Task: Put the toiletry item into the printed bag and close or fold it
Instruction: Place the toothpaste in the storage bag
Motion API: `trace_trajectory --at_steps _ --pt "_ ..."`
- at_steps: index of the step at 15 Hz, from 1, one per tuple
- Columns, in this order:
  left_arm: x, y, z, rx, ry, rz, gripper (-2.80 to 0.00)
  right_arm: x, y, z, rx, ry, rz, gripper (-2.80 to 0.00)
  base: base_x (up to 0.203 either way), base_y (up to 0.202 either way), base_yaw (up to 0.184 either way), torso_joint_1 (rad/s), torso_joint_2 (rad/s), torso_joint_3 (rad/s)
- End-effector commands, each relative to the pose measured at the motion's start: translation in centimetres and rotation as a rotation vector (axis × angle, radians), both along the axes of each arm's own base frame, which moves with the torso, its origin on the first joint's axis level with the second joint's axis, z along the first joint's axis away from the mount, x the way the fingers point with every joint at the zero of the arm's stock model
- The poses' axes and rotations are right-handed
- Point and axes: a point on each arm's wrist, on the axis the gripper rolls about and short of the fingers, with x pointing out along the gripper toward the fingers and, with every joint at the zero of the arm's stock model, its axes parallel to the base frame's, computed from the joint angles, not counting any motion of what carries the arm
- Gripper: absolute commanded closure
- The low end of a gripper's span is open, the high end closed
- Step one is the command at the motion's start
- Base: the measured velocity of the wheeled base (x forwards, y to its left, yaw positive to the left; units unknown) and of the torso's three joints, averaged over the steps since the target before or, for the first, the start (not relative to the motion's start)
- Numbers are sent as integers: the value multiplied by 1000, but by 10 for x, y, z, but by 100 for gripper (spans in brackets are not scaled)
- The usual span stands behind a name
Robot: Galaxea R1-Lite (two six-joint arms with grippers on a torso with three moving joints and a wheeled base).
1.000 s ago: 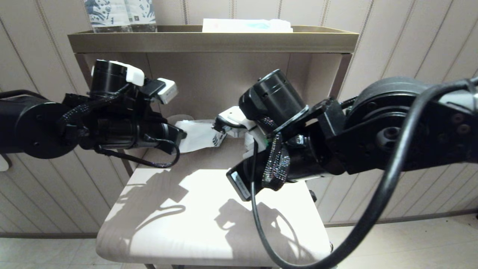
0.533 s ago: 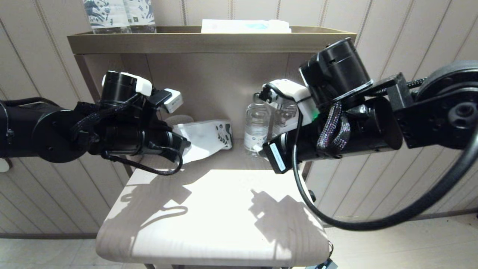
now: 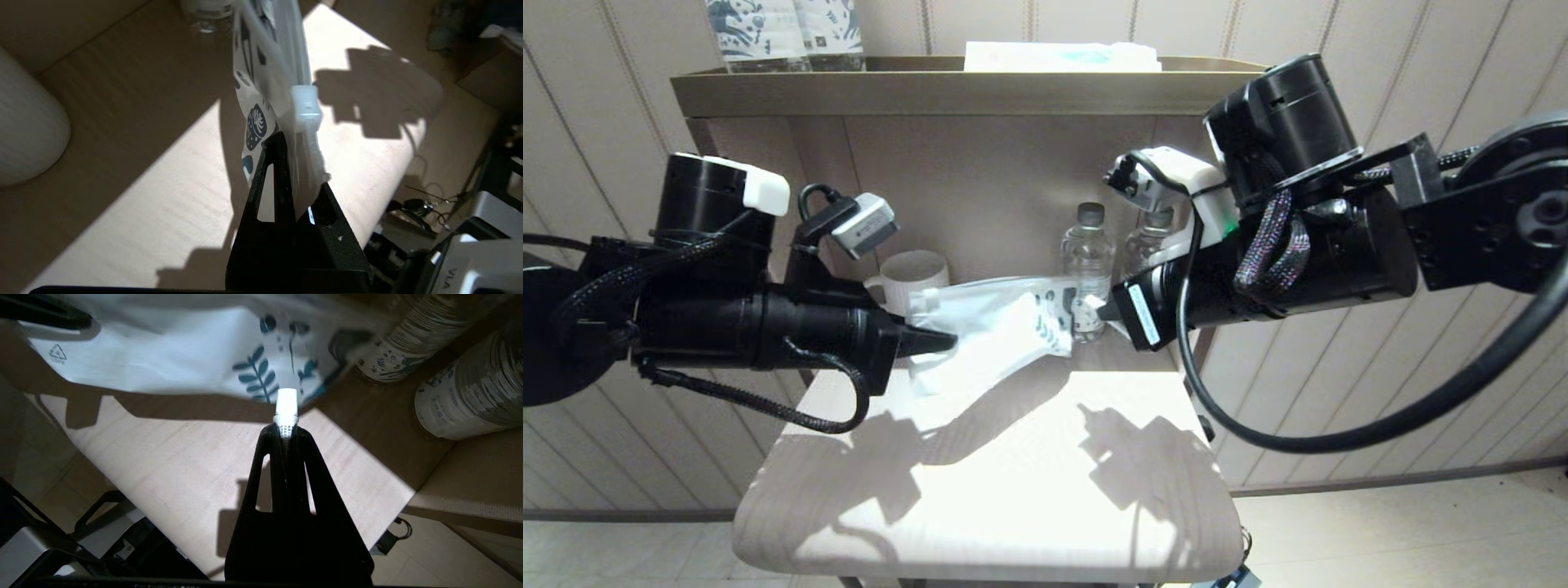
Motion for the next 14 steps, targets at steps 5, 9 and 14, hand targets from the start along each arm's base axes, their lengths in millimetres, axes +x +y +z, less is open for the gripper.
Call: trace_trajectory --at_steps 5,9,14 --pt "1 27 -17 -62 -160 -268 0 -1 1 11 -8 -53 79 0 0 0 0 0 0 0" --pt "30 27 -61 -32 -214 -441 0 0 1 24 -7 -123 188 0 0 0 0 0 0 0" --pt "31 26 -60 -12 -268 -469 0 6 4 11 -85 -73 345 0 0 0 0 0 0 0"
